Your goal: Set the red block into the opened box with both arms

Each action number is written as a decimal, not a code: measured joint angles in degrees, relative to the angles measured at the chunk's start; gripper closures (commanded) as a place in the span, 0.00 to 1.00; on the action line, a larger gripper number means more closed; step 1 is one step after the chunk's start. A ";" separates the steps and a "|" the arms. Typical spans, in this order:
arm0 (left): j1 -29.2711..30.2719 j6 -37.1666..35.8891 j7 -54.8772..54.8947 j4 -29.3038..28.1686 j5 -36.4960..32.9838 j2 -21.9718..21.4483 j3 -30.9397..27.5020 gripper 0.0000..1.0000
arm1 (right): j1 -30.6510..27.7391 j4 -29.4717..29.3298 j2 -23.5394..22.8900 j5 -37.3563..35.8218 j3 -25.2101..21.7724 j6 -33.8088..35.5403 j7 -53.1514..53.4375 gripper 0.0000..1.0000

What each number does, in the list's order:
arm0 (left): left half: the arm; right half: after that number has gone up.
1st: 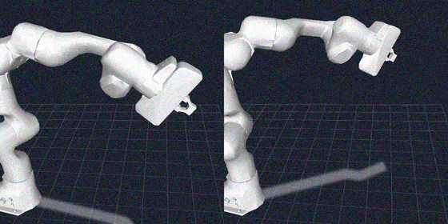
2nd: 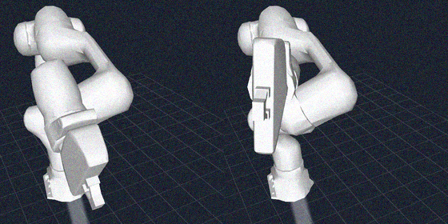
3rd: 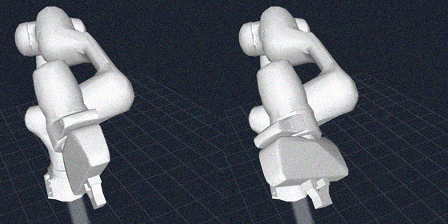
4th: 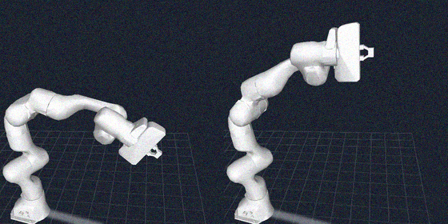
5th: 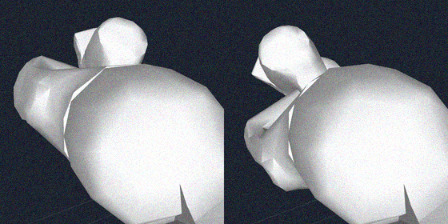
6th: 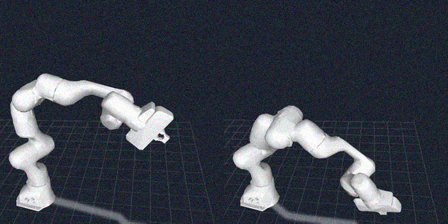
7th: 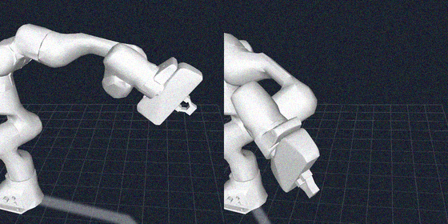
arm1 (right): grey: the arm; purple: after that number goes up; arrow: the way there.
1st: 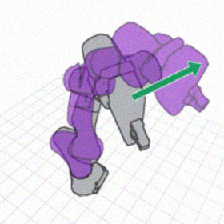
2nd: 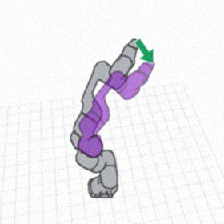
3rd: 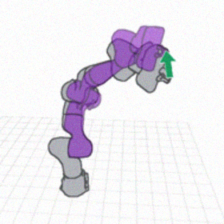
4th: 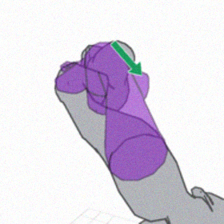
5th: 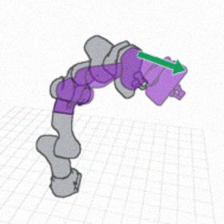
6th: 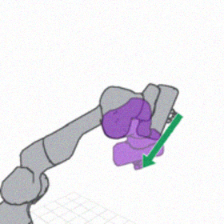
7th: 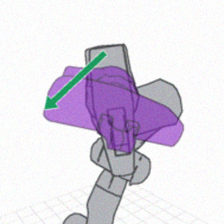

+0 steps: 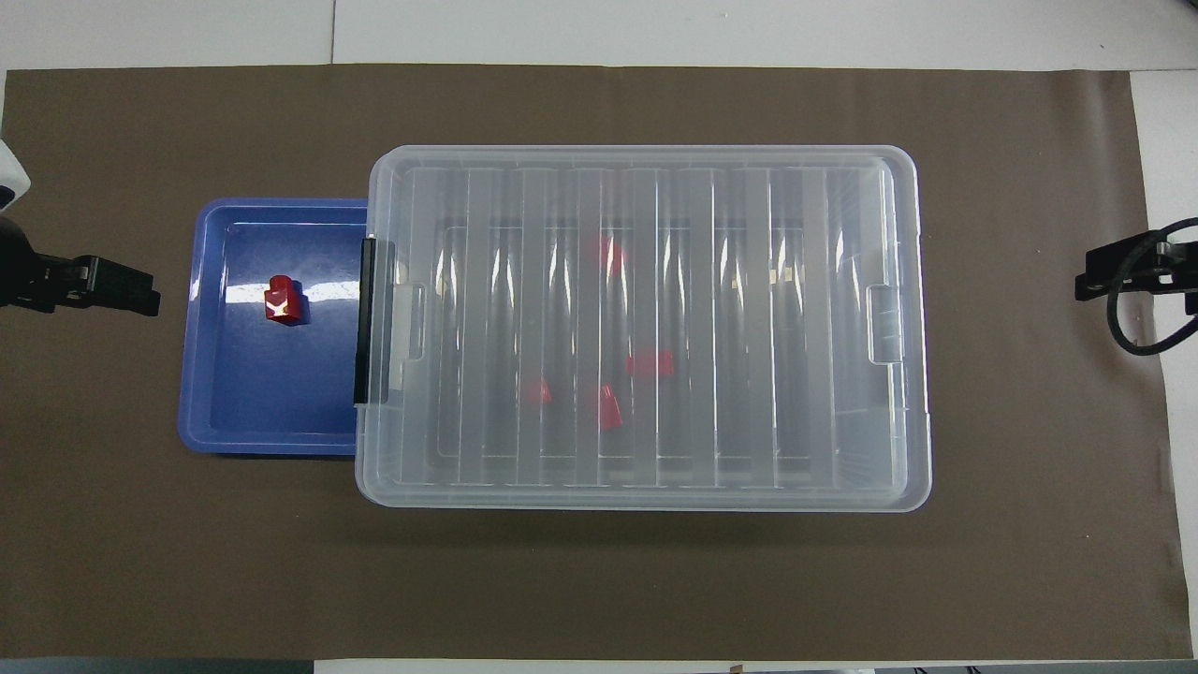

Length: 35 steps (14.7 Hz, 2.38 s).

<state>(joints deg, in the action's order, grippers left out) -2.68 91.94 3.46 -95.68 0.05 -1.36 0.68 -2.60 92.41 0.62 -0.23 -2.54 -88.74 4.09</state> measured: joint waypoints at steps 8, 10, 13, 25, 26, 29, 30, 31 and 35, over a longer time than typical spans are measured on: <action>0.00 0.00 0.00 0.00 0.00 0.00 0.00 0.00 | 0.02 0.80 0.05 0.10 0.02 -2.48 0.00 0.00; 0.00 0.00 0.00 0.00 0.00 0.00 0.00 0.00 | 0.41 3.87 0.59 0.48 0.24 -7.94 0.00 0.00; 0.00 0.00 0.00 0.00 0.00 0.00 0.00 0.00 | 4.27 11.86 2.30 0.95 0.54 -17.24 2.86 0.00; 0.00 0.00 0.00 0.00 0.00 0.00 0.00 0.00 | 7.65 24.88 2.24 0.95 0.65 -28.09 5.89 0.00; 0.00 0.00 0.00 0.00 0.00 0.00 0.00 0.00 | 7.65 25.66 2.23 0.95 0.65 -29.05 5.89 0.00; 0.00 0.00 0.00 0.00 0.00 0.00 0.00 0.00 | 7.65 27.22 2.22 0.95 0.65 -30.87 5.88 0.00; 0.00 0.00 0.00 0.00 0.00 0.00 0.00 0.00 | 7.64 27.32 2.22 0.96 0.65 -30.98 5.81 0.00; 0.00 0.00 0.00 0.00 0.00 0.00 0.00 0.00 | 7.58 27.32 2.22 0.96 0.65 -30.99 5.52 0.00; -0.01 -0.04 -0.08 0.00 0.00 0.00 0.06 0.00 | 6.21 27.32 2.27 0.96 0.55 -31.03 2.02 0.00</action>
<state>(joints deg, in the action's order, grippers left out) -2.69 91.90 3.38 -95.69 0.05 -1.36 0.74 3.61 119.73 2.89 0.73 -2.00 -119.77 6.12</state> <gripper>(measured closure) 0.000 0.000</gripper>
